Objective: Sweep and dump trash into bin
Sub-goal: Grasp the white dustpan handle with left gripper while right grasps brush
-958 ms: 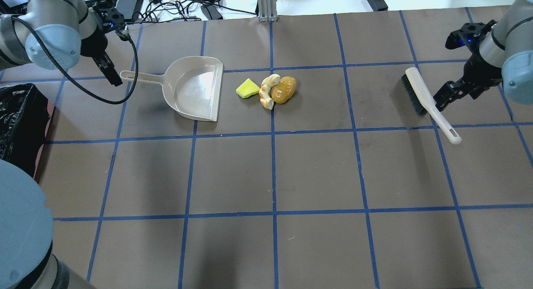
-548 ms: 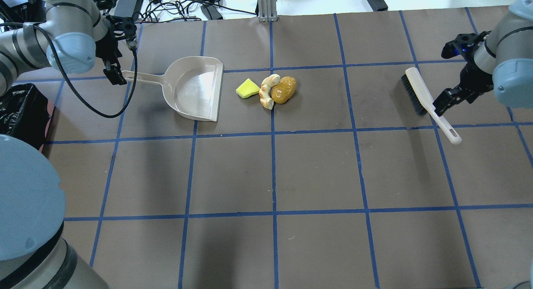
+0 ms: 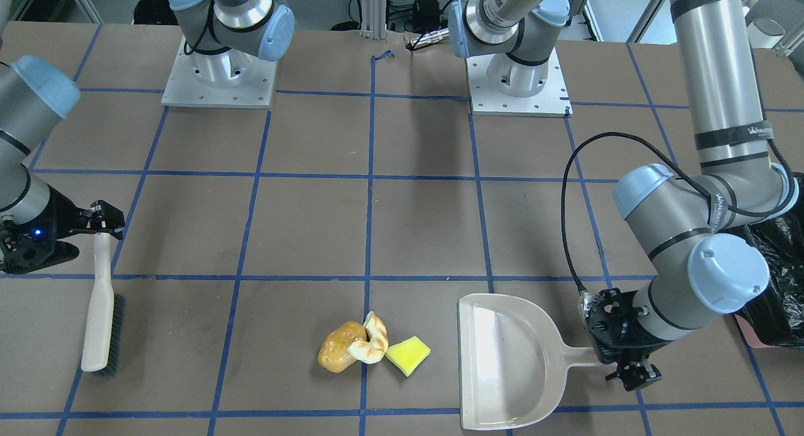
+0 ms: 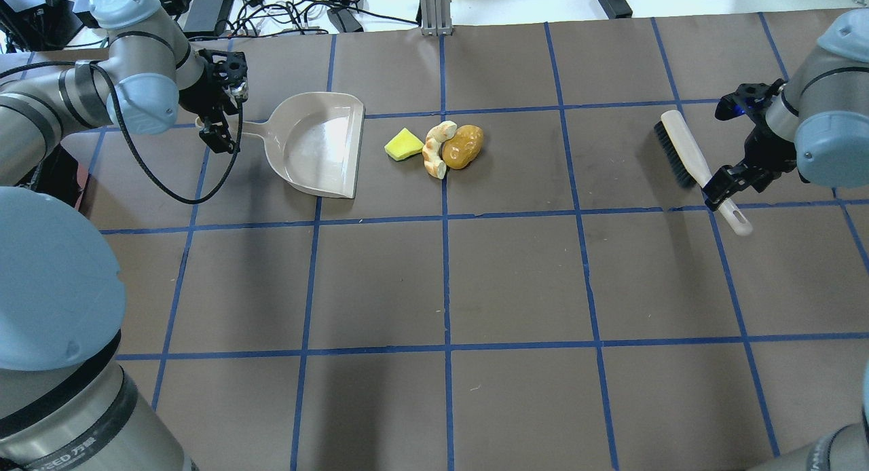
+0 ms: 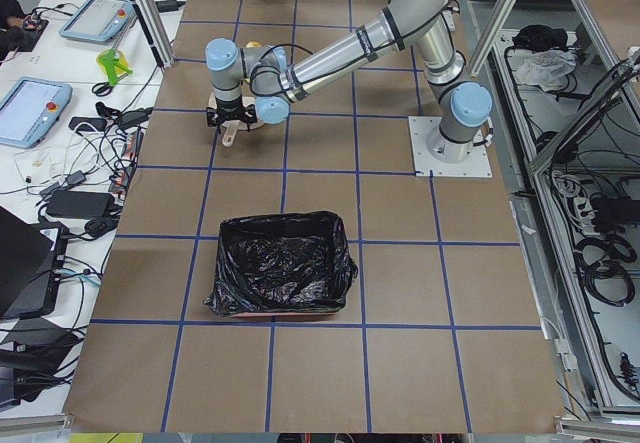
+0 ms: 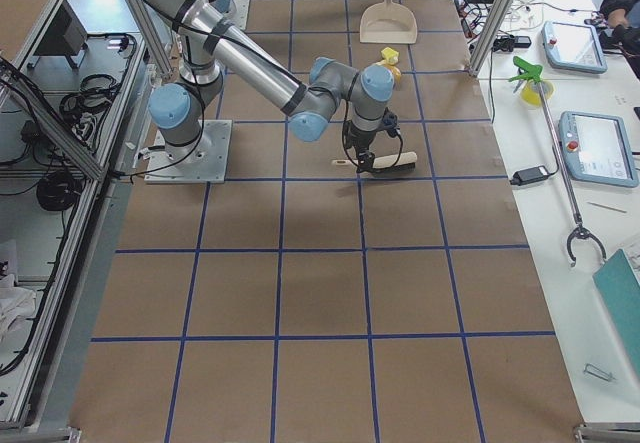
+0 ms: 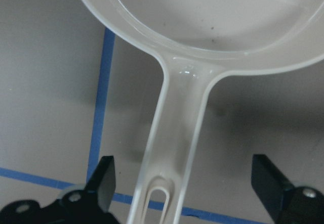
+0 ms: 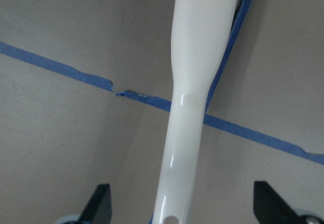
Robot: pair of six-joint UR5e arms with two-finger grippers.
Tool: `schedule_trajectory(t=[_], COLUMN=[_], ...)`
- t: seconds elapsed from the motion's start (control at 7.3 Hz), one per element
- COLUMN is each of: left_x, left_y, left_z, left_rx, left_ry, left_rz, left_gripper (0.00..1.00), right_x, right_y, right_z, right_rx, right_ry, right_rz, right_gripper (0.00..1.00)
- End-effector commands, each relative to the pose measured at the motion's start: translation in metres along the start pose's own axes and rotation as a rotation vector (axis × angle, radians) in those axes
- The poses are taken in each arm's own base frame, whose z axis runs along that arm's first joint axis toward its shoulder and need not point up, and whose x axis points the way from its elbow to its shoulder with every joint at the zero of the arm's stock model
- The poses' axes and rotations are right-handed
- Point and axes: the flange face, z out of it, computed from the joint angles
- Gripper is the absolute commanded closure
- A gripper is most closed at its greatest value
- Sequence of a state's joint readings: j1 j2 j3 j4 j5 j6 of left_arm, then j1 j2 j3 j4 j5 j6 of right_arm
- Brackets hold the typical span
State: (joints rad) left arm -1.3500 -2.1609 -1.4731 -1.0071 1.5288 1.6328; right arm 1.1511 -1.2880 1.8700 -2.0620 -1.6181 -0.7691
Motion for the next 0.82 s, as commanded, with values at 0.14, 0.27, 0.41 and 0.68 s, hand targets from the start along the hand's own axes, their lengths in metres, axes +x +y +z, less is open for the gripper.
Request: schedule_trajectory(t=[0.14, 0.27, 0.41, 0.68], left_x=[-0.0062, -0.0063, -0.0069, -0.0086], left_y=[0.0018, 0.0021, 0.0023, -0.0022], left_z=[0.0052, 0.0084, 0.0087, 0.0047], left_rx=[-0.001, -0.002, -0.003, -0.010], left_ry=[0.002, 0.007, 0.006, 0.028], left_rz=[0.034, 0.054, 0.065, 0.067], left_gripper=[0.28, 0.40, 0.56, 0.85], right_x=[-0.0007, -0.0005, -0.0005, -0.0003], right_y=[-0.0005, -0.0005, -0.0005, -0.0007], right_z=[0.0219, 0.0228, 0.0228, 0.0223], right_rx=[-0.028, -0.030, -0.030, -0.030], right_ry=[-0.028, -0.028, -0.028, -0.028], right_rz=[-0.001, -0.002, -0.002, 0.001], right_gripper=[0.04, 0.20, 0.29, 0.79])
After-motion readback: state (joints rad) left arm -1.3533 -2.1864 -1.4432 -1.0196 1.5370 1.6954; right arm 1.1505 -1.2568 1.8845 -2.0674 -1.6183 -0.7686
